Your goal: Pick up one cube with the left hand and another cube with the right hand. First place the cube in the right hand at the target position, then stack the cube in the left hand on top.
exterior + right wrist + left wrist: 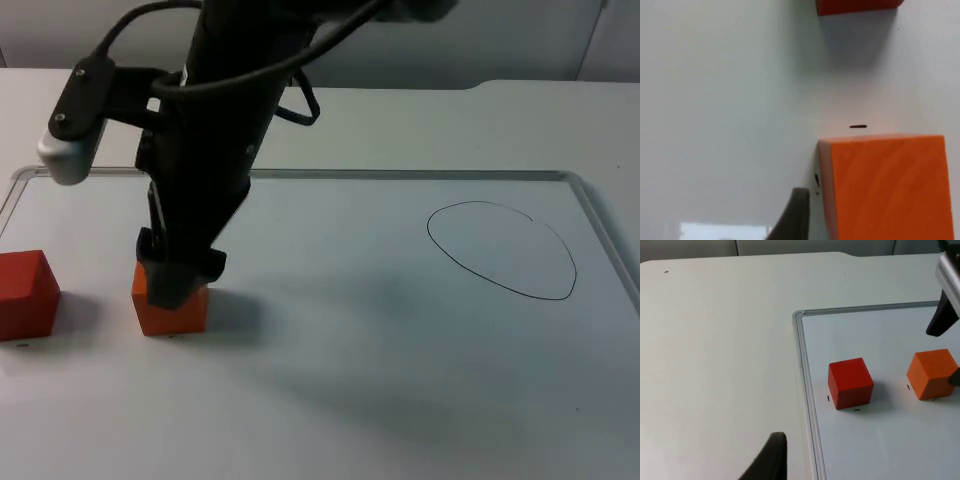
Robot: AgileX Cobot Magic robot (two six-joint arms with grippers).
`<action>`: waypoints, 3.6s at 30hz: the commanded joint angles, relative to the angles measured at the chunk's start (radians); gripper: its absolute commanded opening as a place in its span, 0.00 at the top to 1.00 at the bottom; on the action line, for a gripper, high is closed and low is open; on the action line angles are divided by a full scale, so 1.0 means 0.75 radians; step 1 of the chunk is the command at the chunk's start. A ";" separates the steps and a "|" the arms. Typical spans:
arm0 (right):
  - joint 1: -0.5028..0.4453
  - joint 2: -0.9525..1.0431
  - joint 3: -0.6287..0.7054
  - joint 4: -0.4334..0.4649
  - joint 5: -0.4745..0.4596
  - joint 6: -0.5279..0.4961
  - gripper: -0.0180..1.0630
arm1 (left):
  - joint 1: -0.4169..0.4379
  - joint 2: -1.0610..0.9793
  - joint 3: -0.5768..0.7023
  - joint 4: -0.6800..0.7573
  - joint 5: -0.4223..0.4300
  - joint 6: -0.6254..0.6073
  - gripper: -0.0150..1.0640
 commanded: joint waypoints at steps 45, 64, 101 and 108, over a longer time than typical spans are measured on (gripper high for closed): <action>-0.121 -0.782 -0.081 -0.190 0.017 0.644 0.99 | 0.006 -0.006 0.004 -0.004 -0.011 -0.003 0.01; -0.120 -1.717 0.737 -0.232 -0.112 0.871 0.99 | 0.006 -0.006 0.004 -0.004 -0.011 -0.003 0.01; -0.120 -2.174 1.391 -0.202 -0.300 0.876 0.99 | 0.006 0.521 -0.231 -0.180 -0.346 0.140 0.02; -0.120 -2.174 1.391 -0.166 -0.324 0.872 0.99 | 0.006 1.049 -0.335 -0.367 -0.483 0.505 0.02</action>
